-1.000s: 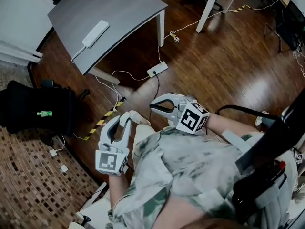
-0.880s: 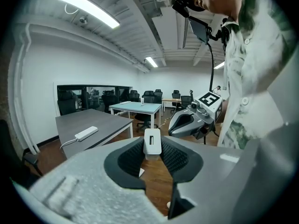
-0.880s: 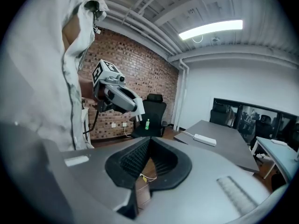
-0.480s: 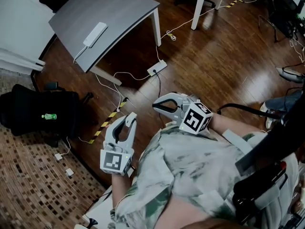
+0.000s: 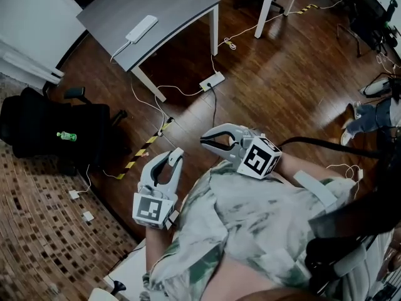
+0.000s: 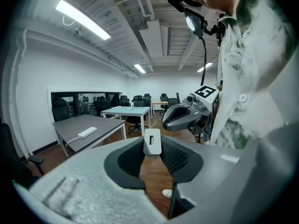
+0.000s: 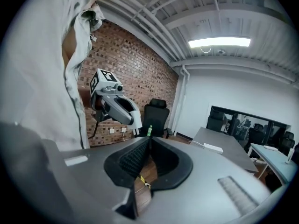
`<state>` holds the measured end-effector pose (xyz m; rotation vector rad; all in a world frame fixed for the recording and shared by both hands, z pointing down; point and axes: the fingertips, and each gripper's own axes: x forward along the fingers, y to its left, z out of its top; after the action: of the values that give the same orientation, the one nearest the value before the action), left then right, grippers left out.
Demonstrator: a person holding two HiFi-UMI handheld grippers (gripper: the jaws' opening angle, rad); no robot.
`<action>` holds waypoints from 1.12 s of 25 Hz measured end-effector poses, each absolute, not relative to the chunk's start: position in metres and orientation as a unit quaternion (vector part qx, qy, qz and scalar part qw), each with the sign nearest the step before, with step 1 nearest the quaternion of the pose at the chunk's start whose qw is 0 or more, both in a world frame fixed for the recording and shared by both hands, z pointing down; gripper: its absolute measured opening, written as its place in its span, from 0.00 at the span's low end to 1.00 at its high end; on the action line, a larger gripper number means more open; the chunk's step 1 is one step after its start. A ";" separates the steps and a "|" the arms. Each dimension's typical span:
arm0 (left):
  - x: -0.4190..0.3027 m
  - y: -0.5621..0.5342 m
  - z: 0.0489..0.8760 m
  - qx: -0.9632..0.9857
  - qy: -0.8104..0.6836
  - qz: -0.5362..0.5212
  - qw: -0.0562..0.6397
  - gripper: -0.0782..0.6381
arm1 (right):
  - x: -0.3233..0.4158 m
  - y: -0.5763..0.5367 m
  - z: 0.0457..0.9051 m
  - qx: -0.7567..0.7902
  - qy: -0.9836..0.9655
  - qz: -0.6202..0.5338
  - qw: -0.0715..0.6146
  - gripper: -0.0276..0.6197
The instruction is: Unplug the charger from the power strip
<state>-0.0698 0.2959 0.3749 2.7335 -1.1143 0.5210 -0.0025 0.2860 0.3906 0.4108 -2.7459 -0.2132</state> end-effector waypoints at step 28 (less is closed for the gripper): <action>-0.052 0.338 0.370 0.945 -0.275 0.156 0.079 0.26 | -0.021 0.336 0.363 0.174 -0.968 -0.067 0.168 0.09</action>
<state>-0.0517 0.3383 0.3704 2.8296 -0.8235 0.4659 -0.0213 0.3364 0.3628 0.4948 -2.7533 -0.1903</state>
